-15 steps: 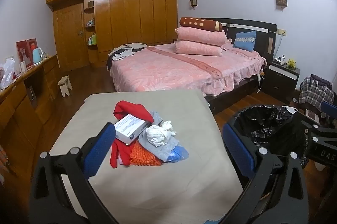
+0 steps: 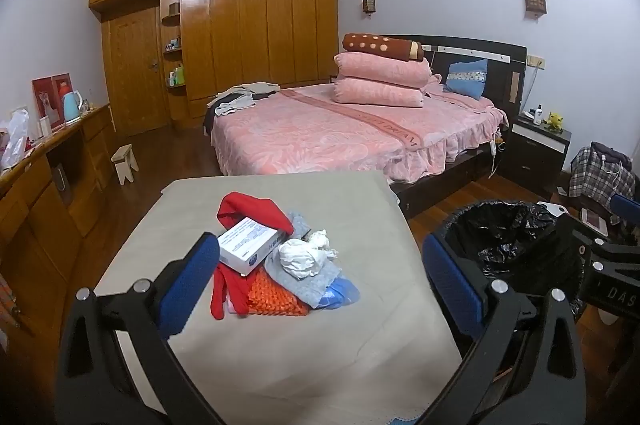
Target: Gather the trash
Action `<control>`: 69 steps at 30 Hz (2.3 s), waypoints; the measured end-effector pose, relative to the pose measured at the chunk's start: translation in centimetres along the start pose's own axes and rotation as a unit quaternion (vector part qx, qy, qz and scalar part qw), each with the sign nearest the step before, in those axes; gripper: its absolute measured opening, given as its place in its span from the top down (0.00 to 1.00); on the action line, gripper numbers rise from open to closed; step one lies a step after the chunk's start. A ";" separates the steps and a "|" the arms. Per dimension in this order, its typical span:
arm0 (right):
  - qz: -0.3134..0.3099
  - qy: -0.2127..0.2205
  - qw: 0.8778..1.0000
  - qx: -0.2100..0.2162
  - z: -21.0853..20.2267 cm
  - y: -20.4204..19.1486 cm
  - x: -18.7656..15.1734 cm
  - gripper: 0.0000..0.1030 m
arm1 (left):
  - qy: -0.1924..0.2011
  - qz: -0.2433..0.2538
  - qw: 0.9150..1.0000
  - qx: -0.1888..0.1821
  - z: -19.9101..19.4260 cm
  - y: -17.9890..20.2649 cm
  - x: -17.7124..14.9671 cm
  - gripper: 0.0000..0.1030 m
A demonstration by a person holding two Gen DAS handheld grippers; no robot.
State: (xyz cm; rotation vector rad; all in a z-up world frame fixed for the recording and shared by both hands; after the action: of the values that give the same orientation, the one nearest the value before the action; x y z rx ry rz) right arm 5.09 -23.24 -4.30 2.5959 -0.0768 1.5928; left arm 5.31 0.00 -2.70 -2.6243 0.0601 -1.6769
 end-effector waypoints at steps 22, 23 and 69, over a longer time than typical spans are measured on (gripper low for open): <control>0.000 0.000 1.000 0.000 0.0 0.0 0.1 0.06 | -0.001 -0.001 1.000 -0.001 0.0 0.0 0.0 0.05; 0.000 0.000 1.000 0.000 0.0 0.0 0.1 0.06 | -0.001 -0.001 1.000 -0.001 0.0 0.0 0.0 0.05; -0.001 0.002 1.000 0.006 0.6 -0.6 0.4 0.06 | -0.005 -0.009 1.000 0.003 0.9 -1.2 -0.3 0.05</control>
State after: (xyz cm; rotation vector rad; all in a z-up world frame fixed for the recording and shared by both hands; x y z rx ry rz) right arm 5.86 -22.75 -4.24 2.6015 -0.0639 1.6030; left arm 6.03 1.19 -3.32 -2.6359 0.0308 -1.6666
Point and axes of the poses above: each gripper's, at about its wrist camera, not at the fingertips, and z roughly the way its jaws point, y to its right, x to its top, the point moved 6 cm from there along z, roughly the way its jaws point, and after that the axes turned 2 degrees about y, right-handed, at the moved point
